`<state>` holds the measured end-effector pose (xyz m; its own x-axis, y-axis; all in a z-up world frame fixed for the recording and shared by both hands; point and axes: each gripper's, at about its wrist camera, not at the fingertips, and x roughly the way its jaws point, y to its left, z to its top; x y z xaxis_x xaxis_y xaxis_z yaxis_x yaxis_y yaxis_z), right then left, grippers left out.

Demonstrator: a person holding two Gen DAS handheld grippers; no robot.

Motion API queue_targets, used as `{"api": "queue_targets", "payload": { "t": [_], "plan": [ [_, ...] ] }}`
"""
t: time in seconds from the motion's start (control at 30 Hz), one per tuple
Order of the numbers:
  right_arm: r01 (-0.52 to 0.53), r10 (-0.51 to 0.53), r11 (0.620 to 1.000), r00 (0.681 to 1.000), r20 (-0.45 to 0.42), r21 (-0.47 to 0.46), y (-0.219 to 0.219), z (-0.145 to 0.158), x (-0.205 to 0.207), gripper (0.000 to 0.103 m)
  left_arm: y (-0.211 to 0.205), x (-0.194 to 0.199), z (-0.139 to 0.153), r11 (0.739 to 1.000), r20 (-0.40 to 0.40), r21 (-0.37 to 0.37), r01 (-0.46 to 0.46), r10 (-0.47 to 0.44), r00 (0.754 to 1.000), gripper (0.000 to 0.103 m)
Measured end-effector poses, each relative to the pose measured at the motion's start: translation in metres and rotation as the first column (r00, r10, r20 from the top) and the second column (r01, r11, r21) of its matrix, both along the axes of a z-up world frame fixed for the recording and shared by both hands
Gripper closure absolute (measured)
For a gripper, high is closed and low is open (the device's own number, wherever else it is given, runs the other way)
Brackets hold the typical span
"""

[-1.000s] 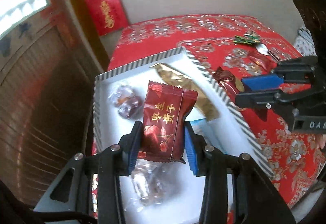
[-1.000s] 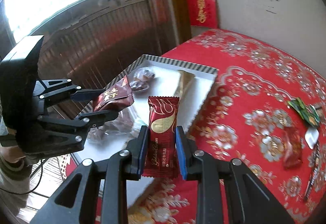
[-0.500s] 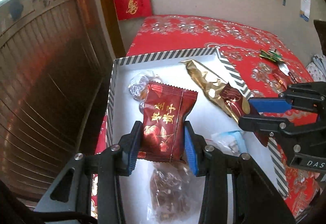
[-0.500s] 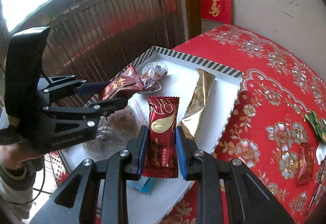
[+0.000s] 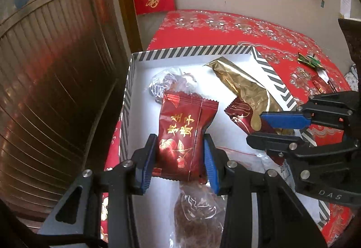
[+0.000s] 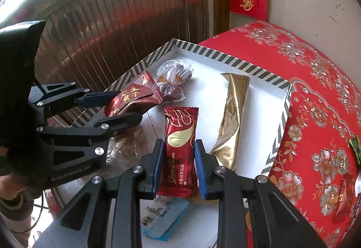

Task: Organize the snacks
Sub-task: 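Carry the red candy packet and red chocolate bar over the white tray, then open both tools to drop the packet and chocolate bar into the tray, then move both tools back to the remaining snacks on the cloth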

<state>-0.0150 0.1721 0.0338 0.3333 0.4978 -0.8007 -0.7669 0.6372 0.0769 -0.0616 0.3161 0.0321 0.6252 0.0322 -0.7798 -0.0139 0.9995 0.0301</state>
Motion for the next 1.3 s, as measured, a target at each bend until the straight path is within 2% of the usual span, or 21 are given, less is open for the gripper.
{"api": "queue_targets", "payload": {
  "t": [0.17,0.27,0.6,0.73,0.77,0.87,1.03,1.13,1.3],
  "plan": [
    [-0.002,0.002,1.000,1.000,-0.012,0.000,0.001,-0.002,0.000,0.077,-0.001,0.001,-0.002,1.000,-0.006,0.011,0.000,0.000,1.000,0.061],
    [-0.006,0.006,1.000,1.000,-0.013,0.022,0.001,0.000,-0.002,0.073,-0.002,0.001,-0.004,1.000,-0.006,0.017,-0.001,0.001,1.000,0.061],
    [-0.006,0.007,0.998,1.000,-0.018,0.055,-0.005,0.007,-0.008,0.073,-0.003,0.000,-0.004,1.000,-0.001,0.026,-0.007,0.007,1.000,0.059],
    [0.000,0.002,0.997,1.000,-0.022,0.081,-0.011,0.012,-0.010,0.073,-0.004,-0.003,-0.001,1.000,0.016,0.025,-0.013,0.012,1.000,0.032],
    [0.003,-0.001,0.996,1.000,-0.022,0.089,-0.013,0.013,-0.010,0.073,-0.004,-0.004,0.001,1.000,0.025,0.024,-0.020,0.019,1.000,0.029],
    [0.011,-0.010,0.995,1.000,-0.015,0.095,-0.018,0.015,-0.012,0.071,-0.006,-0.007,0.007,0.999,0.038,0.020,-0.033,0.032,0.999,0.023],
    [0.030,-0.028,0.992,0.999,-0.016,0.125,-0.032,0.021,-0.016,0.070,-0.014,-0.014,0.019,0.998,0.070,0.037,-0.045,0.043,0.997,0.020],
    [0.038,-0.038,0.990,0.999,-0.003,0.138,-0.044,0.026,-0.021,0.061,-0.020,-0.018,0.026,0.997,0.089,0.047,-0.060,0.056,0.994,0.015],
    [0.075,-0.078,0.983,0.997,0.010,0.165,-0.074,0.033,-0.025,0.060,-0.037,-0.023,0.037,0.998,0.120,0.041,-0.057,0.051,0.991,0.014]
  ]
}}
